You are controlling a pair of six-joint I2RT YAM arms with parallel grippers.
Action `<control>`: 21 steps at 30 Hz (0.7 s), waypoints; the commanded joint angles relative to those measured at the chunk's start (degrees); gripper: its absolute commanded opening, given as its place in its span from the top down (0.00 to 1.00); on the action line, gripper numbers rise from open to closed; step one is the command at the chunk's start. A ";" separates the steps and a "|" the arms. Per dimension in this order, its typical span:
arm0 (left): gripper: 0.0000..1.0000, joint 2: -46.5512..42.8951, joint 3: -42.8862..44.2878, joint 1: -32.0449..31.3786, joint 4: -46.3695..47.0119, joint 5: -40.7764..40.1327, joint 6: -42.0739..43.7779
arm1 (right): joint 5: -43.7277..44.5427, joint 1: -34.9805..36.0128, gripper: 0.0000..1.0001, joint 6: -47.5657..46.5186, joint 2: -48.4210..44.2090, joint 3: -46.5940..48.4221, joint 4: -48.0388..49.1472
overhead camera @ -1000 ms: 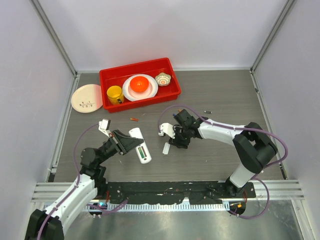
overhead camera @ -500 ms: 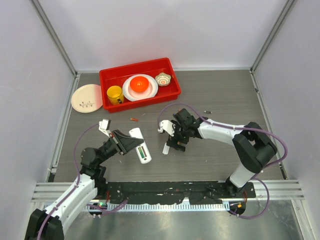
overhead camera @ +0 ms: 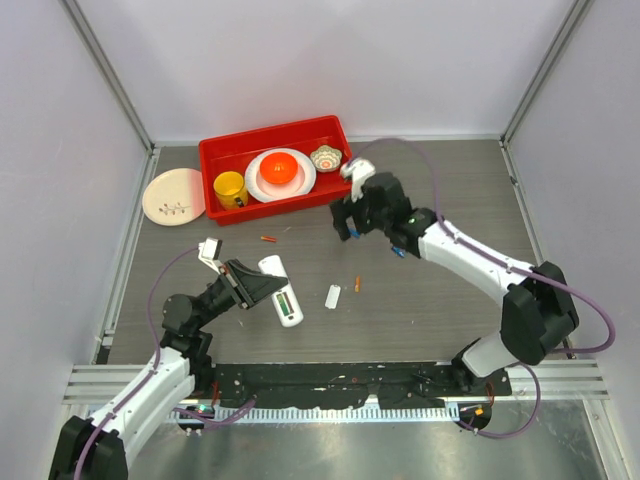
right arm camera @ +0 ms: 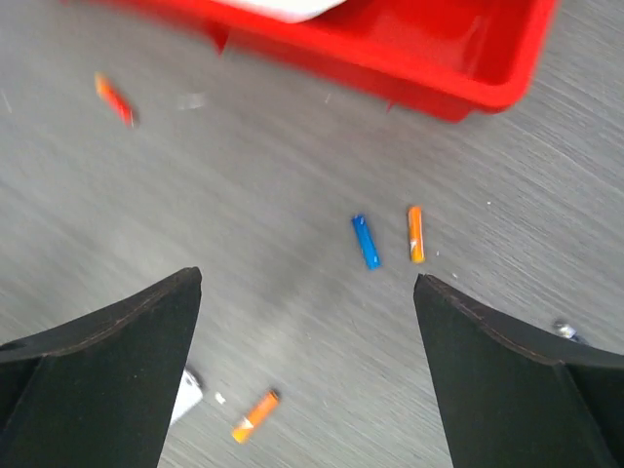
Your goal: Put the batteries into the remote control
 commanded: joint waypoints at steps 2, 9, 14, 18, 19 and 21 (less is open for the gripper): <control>1.00 -0.12 -0.44 -0.28 1.51 -1.35 0.36 | -7.65 -9.81 0.08 35.94 4.58 6.40 -3.57; 1.00 -1.09 -0.79 -0.28 -0.86 -1.80 0.27 | 17.20 1.51 0.07 52.05 2.17 -1.20 -9.24; 1.00 -0.47 -0.79 -0.45 -1.65 -2.06 0.80 | 23.21 8.03 0.17 55.20 5.80 1.03 -17.36; 1.00 -0.03 -0.96 -0.37 -1.65 -2.32 0.80 | 22.50 8.21 0.30 55.83 7.29 -0.04 -17.97; 1.00 0.06 -0.96 -0.45 -1.65 -2.24 0.80 | 22.42 8.12 0.33 55.83 7.90 0.05 -18.59; 1.00 0.06 -1.14 -0.54 -1.83 -2.24 0.89 | 22.15 8.12 0.37 55.74 8.35 -0.12 -18.86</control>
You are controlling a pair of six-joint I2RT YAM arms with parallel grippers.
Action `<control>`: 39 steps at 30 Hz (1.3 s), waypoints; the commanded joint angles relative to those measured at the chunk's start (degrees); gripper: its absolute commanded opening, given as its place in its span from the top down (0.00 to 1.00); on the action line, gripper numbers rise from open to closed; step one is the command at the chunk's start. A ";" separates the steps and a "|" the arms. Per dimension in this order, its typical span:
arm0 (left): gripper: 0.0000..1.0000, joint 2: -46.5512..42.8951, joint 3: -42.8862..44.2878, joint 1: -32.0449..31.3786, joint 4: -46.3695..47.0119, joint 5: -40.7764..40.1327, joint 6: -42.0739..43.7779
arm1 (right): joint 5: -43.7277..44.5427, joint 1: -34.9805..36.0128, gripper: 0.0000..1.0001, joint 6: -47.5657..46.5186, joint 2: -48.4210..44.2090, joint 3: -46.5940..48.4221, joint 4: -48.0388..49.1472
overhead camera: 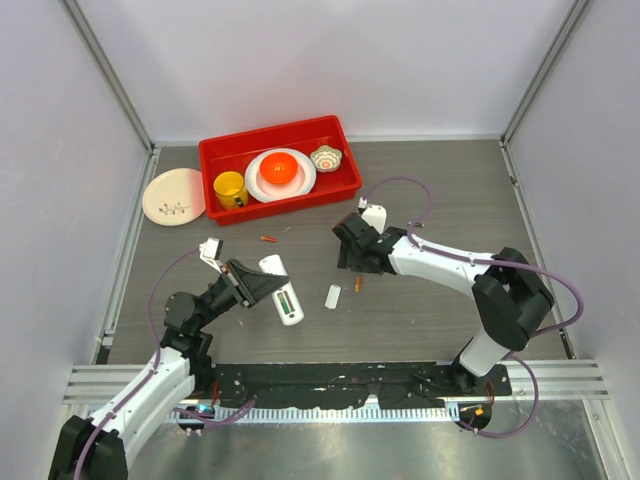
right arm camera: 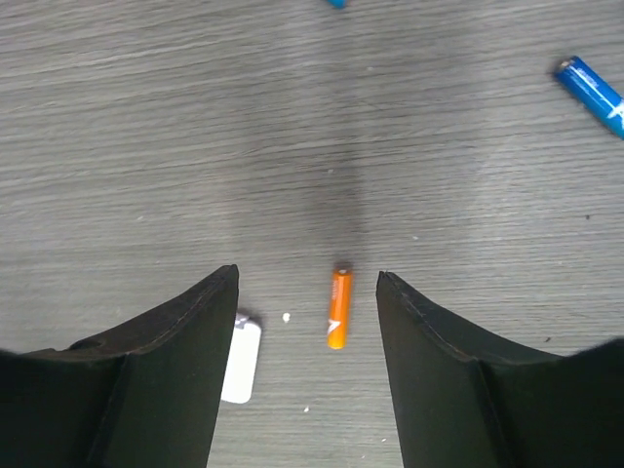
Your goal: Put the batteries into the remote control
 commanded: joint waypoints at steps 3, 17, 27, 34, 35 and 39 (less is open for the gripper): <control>1.00 0.30 -1.20 -0.24 1.06 -0.33 1.02 | 2.04 -0.43 0.44 2.59 2.30 1.08 -2.60; 1.00 -0.14 -1.47 -0.33 1.05 0.19 1.28 | -1.04 -0.34 0.59 1.97 7.31 1.61 -2.60; 1.00 -0.76 -1.73 -0.41 0.88 0.28 1.28 | -1.57 -0.43 0.62 1.79 8.28 1.08 -2.51; 1.00 -0.76 -1.73 -0.33 0.88 0.19 1.28 | -2.09 -0.60 0.64 1.44 8.72 0.20 -2.33; 1.00 -0.76 -1.73 -0.32 0.88 0.19 1.28 | -2.10 -0.60 0.64 1.44 8.80 0.11 -2.25; 1.00 -0.58 -1.73 -0.33 0.88 0.19 1.37 | -2.88 -0.69 0.67 1.27 9.07 -0.50 -1.81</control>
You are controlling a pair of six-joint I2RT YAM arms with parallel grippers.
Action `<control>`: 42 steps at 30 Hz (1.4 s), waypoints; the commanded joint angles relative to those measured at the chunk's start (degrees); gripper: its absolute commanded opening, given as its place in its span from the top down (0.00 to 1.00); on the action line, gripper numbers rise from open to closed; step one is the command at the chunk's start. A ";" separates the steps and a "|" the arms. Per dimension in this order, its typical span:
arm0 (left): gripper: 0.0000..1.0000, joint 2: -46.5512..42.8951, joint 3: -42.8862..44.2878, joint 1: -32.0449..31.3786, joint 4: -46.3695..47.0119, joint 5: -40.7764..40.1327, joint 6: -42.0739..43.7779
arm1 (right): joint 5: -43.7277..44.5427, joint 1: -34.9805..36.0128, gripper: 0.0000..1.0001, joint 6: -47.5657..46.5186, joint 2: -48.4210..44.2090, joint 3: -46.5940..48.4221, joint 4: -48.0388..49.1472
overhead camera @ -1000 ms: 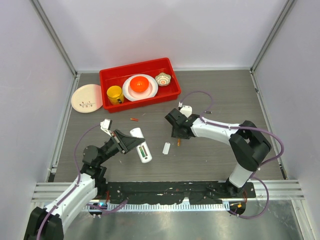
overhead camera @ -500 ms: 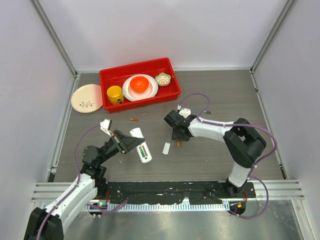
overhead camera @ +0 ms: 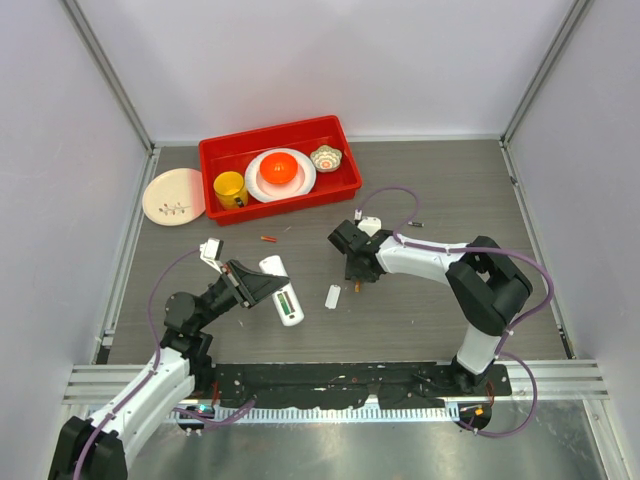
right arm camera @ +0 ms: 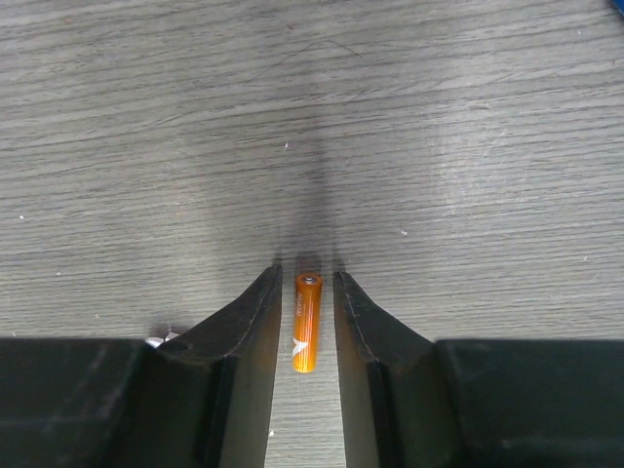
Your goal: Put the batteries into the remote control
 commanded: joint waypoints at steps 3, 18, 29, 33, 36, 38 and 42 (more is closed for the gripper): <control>1.00 -0.19 -1.60 -0.13 1.71 0.11 0.96 | -1.25 -0.27 0.72 0.37 1.07 -1.03 1.06; 1.00 3.75 1.82 -1.44 1.71 -1.47 1.66 | 4.97 2.44 0.99 -4.53 -19.30 -1.56 2.11; 1.00 22.29 8.15 -4.96 16.72 -4.38 -0.36 | 19.14 14.31 0.99 -23.17 -36.19 0.29 5.44; 1.00 30.47 9.73 -5.75 24.98 -4.38 -2.03 | 14.50 16.77 0.99 -28.36 -38.47 -2.08 11.86; 1.00 36.62 11.14 -6.19 32.62 -4.03 -4.05 | 9.05 17.83 0.99 -29.60 -39.27 -2.17 15.20; 1.00 40.23 12.11 -6.19 35.27 -3.85 -5.63 | 7.62 18.88 0.99 -29.87 -39.36 -2.26 17.14; 1.00 43.32 13.51 -6.19 38.01 -3.50 -6.95 | 9.73 20.73 0.99 -30.74 -39.71 -3.58 21.09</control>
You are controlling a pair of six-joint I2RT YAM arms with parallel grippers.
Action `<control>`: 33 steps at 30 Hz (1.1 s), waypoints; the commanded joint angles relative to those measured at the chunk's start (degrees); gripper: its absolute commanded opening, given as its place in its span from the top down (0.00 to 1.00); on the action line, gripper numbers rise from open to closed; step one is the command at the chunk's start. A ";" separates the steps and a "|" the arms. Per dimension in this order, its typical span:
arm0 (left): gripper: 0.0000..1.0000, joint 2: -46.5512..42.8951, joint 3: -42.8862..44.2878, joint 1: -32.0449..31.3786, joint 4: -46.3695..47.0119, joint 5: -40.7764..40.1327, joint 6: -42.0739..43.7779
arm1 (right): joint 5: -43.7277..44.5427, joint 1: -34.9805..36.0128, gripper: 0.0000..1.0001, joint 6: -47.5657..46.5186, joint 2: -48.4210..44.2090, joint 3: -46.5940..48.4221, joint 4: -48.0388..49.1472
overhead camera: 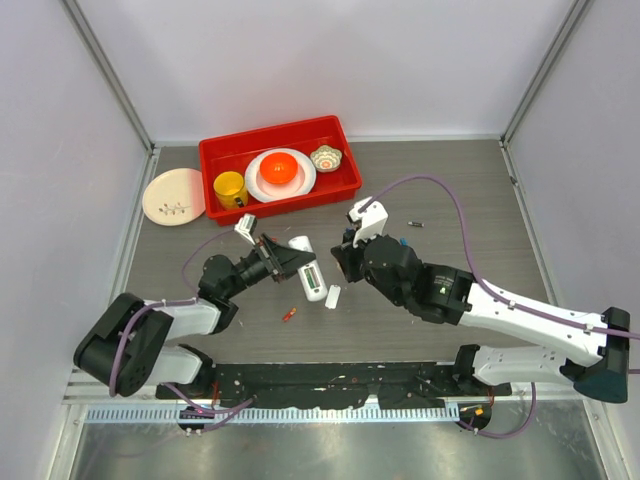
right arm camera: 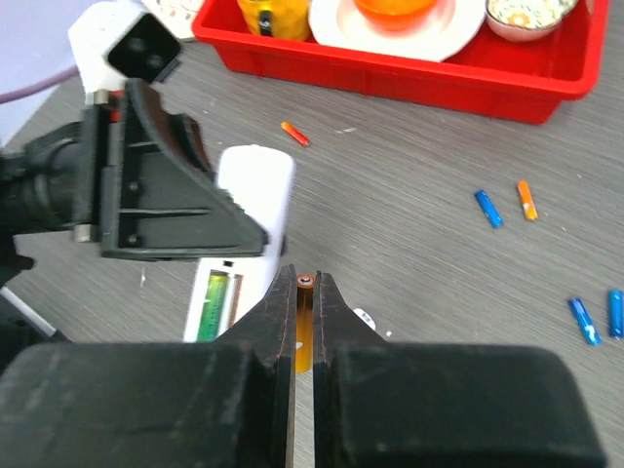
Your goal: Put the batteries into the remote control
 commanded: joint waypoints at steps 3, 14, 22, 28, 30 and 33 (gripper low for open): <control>1.00 2.45 3.24 -0.27 14.25 0.35 -2.03 | 0.01 2.88 0.99 -3.73 -1.44 -1.05 10.55; 1.00 5.09 3.77 -0.27 16.53 0.00 -2.83 | -0.61 4.55 0.99 -2.94 4.19 -1.05 13.02; 1.00 5.88 3.86 -0.18 17.50 0.17 -3.53 | 0.62 5.16 0.99 -2.50 5.59 -2.19 14.07; 1.00 5.62 3.86 -0.27 17.76 0.08 -3.88 | 2.38 5.60 0.99 -2.50 5.77 -4.38 16.27; 1.00 5.53 3.86 -0.27 17.76 0.00 -3.97 | 3.17 5.87 0.99 -2.41 5.86 -5.17 16.71; 1.00 5.44 3.95 -0.18 17.76 0.00 -3.97 | 3.70 6.13 0.99 -2.50 5.86 -6.05 18.73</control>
